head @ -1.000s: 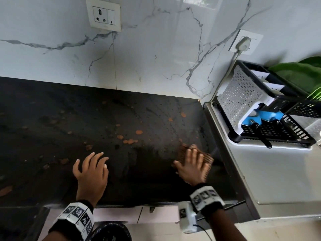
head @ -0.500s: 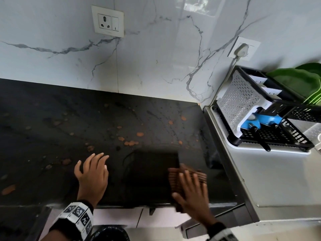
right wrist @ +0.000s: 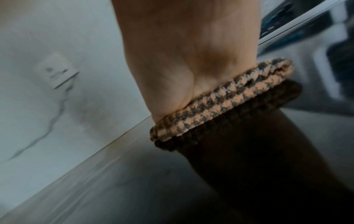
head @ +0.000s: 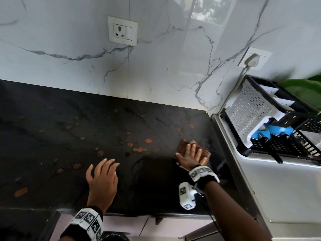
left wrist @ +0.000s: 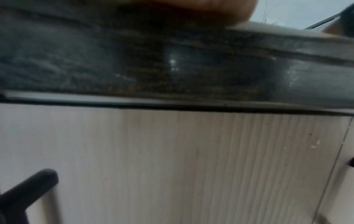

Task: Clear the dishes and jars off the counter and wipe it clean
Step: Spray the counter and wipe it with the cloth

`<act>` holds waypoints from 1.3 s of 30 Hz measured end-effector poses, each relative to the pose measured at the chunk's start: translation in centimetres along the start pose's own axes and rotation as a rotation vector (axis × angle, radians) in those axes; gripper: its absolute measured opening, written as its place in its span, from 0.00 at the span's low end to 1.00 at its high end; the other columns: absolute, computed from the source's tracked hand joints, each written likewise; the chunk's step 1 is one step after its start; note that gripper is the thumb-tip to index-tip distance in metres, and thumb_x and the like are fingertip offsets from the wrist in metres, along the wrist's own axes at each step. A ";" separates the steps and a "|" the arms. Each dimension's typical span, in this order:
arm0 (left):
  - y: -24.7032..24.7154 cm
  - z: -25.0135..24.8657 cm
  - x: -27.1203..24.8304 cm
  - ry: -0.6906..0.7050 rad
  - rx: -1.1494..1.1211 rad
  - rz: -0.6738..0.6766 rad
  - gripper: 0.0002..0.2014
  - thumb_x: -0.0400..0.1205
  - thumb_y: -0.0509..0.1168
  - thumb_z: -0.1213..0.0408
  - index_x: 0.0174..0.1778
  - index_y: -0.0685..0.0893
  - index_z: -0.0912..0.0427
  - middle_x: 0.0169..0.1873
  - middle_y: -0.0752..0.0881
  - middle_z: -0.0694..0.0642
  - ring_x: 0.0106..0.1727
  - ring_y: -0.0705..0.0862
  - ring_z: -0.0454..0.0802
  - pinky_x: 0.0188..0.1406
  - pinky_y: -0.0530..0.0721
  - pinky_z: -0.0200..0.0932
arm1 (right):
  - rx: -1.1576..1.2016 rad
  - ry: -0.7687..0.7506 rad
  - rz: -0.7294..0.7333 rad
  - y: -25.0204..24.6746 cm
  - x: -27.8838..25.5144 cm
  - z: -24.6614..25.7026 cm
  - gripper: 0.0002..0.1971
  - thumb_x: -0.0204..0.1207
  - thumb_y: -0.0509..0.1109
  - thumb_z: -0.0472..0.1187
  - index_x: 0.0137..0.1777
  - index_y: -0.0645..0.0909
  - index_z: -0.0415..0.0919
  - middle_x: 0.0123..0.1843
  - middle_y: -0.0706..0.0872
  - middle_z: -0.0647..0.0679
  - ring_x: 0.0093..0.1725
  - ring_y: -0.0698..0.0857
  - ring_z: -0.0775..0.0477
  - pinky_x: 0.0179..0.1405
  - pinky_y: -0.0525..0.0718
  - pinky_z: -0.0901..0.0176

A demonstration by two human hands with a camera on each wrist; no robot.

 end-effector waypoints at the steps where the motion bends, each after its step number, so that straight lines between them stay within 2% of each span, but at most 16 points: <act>1: 0.0 0.0 0.0 -0.003 0.005 -0.003 0.17 0.77 0.51 0.63 0.54 0.83 0.57 0.57 0.85 0.55 0.63 0.78 0.55 0.69 0.61 0.64 | -0.027 -0.070 0.012 0.7 -0.3 2.3 0.40 0.80 0.50 0.65 0.83 0.35 0.49 0.84 0.31 0.51 0.82 0.31 0.39 0.75 0.31 0.33; 6: 0.0 0.1 0.0 -0.034 0.028 0.012 0.18 0.77 0.50 0.63 0.54 0.83 0.56 0.57 0.85 0.56 0.63 0.80 0.58 0.68 0.61 0.64 | -0.219 -0.416 0.142 5.9 -4.6 9.3 0.40 0.79 0.51 0.66 0.83 0.37 0.51 0.84 0.32 0.53 0.81 0.29 0.44 0.76 0.29 0.35; 10: -0.1 0.2 -0.2 -0.030 0.037 0.000 0.17 0.77 0.50 0.63 0.54 0.83 0.56 0.57 0.85 0.56 0.63 0.80 0.58 0.68 0.61 0.64 | -0.384 -0.671 0.102 7.7 -9.1 6.8 0.48 0.61 0.30 0.78 0.81 0.32 0.57 0.82 0.29 0.54 0.79 0.28 0.47 0.77 0.32 0.38; 11: -0.1 0.2 -0.2 -0.027 0.041 -0.001 0.17 0.78 0.50 0.63 0.54 0.83 0.56 0.57 0.85 0.56 0.63 0.80 0.58 0.68 0.61 0.64 | -0.473 -0.682 0.032 8.1 -9.4 5.0 0.44 0.65 0.27 0.77 0.80 0.33 0.57 0.82 0.30 0.54 0.82 0.34 0.45 0.77 0.37 0.39; 12: -0.1 0.2 -0.2 -0.026 0.044 0.003 0.17 0.78 0.50 0.62 0.54 0.83 0.56 0.57 0.85 0.56 0.63 0.80 0.58 0.68 0.61 0.64 | -0.437 -0.550 0.081 8.1 -9.7 2.6 0.41 0.71 0.28 0.74 0.81 0.35 0.54 0.83 0.34 0.53 0.84 0.43 0.42 0.76 0.43 0.41; 13: -0.1 0.2 -0.2 -0.028 0.044 0.010 0.17 0.78 0.50 0.62 0.53 0.83 0.56 0.57 0.86 0.56 0.63 0.80 0.58 0.68 0.61 0.64 | -0.413 -0.480 0.046 7.8 -9.6 0.6 0.39 0.75 0.30 0.73 0.82 0.38 0.54 0.84 0.38 0.53 0.84 0.46 0.43 0.73 0.47 0.43; 14: 0.0 0.3 -0.2 -0.034 0.040 0.019 0.17 0.78 0.50 0.62 0.52 0.83 0.56 0.56 0.86 0.56 0.63 0.80 0.58 0.68 0.61 0.64 | -0.377 -0.435 0.058 6.9 -9.7 -1.0 0.37 0.75 0.31 0.73 0.82 0.37 0.58 0.84 0.36 0.57 0.84 0.41 0.47 0.72 0.46 0.44; 16: 0.1 0.3 -0.1 -0.047 0.034 0.038 0.17 0.78 0.50 0.61 0.51 0.84 0.56 0.56 0.86 0.56 0.63 0.80 0.58 0.68 0.61 0.64 | -0.352 -0.493 0.023 5.0 -9.4 -3.9 0.38 0.61 0.25 0.81 0.71 0.23 0.74 0.77 0.23 0.68 0.78 0.25 0.59 0.76 0.37 0.47; 17: 0.2 0.3 -0.1 -0.051 0.033 0.050 0.18 0.78 0.50 0.60 0.50 0.85 0.56 0.55 0.86 0.56 0.63 0.80 0.59 0.68 0.60 0.64 | -0.317 -0.487 0.012 4.1 -8.7 -5.6 0.41 0.50 0.20 0.84 0.67 0.20 0.77 0.74 0.21 0.69 0.76 0.23 0.60 0.77 0.34 0.47; 19: 0.5 0.5 -0.2 -0.052 0.035 0.074 0.19 0.78 0.50 0.59 0.50 0.86 0.56 0.55 0.86 0.56 0.63 0.79 0.59 0.69 0.60 0.64 | -0.253 -0.332 0.002 2.2 -7.0 -8.7 0.56 0.39 0.19 0.86 0.73 0.25 0.66 0.75 0.22 0.59 0.77 0.28 0.58 0.78 0.34 0.44; 20: 0.7 0.5 -0.2 -0.050 0.034 0.088 0.19 0.78 0.50 0.59 0.51 0.87 0.56 0.56 0.86 0.57 0.63 0.79 0.59 0.70 0.59 0.63 | -0.237 -0.243 -0.013 1.1 -5.9 -10.1 0.58 0.45 0.25 0.87 0.77 0.28 0.59 0.77 0.24 0.58 0.79 0.30 0.56 0.79 0.35 0.43; 22: 1.0 0.4 -0.2 -0.044 0.035 0.119 0.20 0.78 0.50 0.58 0.52 0.88 0.56 0.56 0.86 0.57 0.64 0.78 0.59 0.74 0.53 0.58 | -0.183 -0.122 0.018 -0.3 -3.9 -11.8 0.44 0.72 0.42 0.75 0.82 0.34 0.55 0.82 0.30 0.56 0.82 0.33 0.49 0.79 0.37 0.40; 24: 1.0 0.2 -0.2 -0.039 0.026 0.142 0.21 0.77 0.50 0.57 0.51 0.88 0.55 0.56 0.86 0.56 0.65 0.78 0.58 0.75 0.48 0.55 | -0.163 -0.055 0.018 -1.3 -1.2 -12.9 0.37 0.81 0.50 0.63 0.83 0.36 0.55 0.84 0.32 0.56 0.83 0.33 0.43 0.78 0.38 0.36; 28: 0.9 0.3 0.0 -0.059 0.021 0.160 0.21 0.77 0.50 0.56 0.51 0.88 0.55 0.56 0.86 0.55 0.65 0.77 0.56 0.75 0.47 0.54 | -0.174 0.035 0.013 -2.4 5.3 -12.4 0.35 0.78 0.51 0.66 0.83 0.45 0.60 0.84 0.32 0.54 0.82 0.32 0.35 0.75 0.37 0.26; 33: 1.0 0.4 0.2 -0.075 0.075 0.106 0.21 0.76 0.51 0.56 0.48 0.89 0.56 0.55 0.87 0.55 0.65 0.77 0.55 0.70 0.61 0.63 | -0.125 0.030 -0.013 -3.7 9.5 -6.6 0.36 0.79 0.49 0.67 0.83 0.43 0.57 0.84 0.32 0.53 0.82 0.32 0.36 0.75 0.35 0.25; 39: 0.5 0.2 0.3 -0.097 0.097 0.077 0.20 0.76 0.52 0.55 0.48 0.88 0.56 0.55 0.87 0.55 0.65 0.75 0.54 0.73 0.54 0.55 | -0.196 -0.292 0.040 -1.3 7.8 6.2 0.37 0.80 0.49 0.65 0.84 0.40 0.53 0.84 0.33 0.53 0.82 0.32 0.40 0.76 0.33 0.31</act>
Point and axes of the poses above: each hand's wrist, its own x-axis towards the middle knuckle, its own y-axis out of the palm, z = x × y, the point moved 6 cm from there along x, towards the middle knuckle
